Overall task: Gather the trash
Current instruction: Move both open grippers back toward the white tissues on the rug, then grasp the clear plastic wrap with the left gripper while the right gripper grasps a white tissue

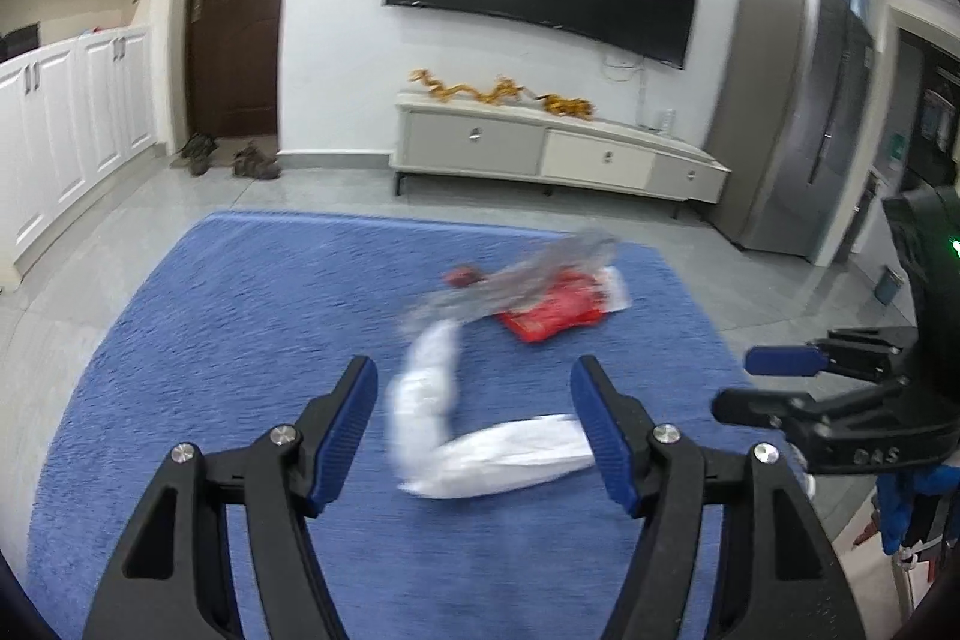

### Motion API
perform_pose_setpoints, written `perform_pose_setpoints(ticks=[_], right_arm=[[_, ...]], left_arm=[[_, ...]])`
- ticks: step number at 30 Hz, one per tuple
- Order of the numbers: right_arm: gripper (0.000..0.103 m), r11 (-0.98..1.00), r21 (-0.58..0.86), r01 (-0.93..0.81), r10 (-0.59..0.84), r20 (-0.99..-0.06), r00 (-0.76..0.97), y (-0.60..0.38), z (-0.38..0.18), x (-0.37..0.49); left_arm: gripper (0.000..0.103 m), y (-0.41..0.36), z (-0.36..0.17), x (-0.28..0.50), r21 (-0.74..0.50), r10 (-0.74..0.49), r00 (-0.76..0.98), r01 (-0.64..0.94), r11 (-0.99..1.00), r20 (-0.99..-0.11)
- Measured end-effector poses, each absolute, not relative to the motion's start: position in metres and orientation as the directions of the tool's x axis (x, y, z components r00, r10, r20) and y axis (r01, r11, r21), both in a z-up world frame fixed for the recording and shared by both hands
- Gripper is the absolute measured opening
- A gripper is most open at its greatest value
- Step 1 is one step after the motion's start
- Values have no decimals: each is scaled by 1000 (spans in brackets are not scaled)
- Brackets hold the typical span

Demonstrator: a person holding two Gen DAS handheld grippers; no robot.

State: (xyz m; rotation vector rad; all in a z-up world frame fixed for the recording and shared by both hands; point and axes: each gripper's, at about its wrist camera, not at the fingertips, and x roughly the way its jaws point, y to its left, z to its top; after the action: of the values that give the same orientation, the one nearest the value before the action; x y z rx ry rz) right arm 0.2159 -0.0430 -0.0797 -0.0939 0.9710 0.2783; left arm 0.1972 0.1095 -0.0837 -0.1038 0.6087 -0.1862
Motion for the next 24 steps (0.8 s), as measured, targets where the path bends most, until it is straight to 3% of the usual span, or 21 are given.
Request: perform_pose_setpoints(ticks=[5,17,18,19,20,24], right_arm=[[64,917,60,-395,256,-846,467,-7,-102,233],[66,804,66,-591,339,-868,364,53,-147,264],[64,795,66,-603,344,-867,360,56,-149,263],[51,784,60,-618,345,-870,353,59,-153,263],[32,776,58,-628,345,-873,345,60,-155,261],[12,755,60,-653,351,-878,325,56,-162,251]], left_arm=[[68,154,-96,213,-146,-160,792,91,985,-589],[68,134,-150,280,-226,-303,622,202,953,-722],[65,132,-153,285,-235,-313,608,206,950,-730],[58,129,-157,290,-238,-316,597,208,949,-738],[54,128,-160,292,-237,-316,589,208,949,-744],[32,120,-167,295,-220,-306,570,216,951,-762]])
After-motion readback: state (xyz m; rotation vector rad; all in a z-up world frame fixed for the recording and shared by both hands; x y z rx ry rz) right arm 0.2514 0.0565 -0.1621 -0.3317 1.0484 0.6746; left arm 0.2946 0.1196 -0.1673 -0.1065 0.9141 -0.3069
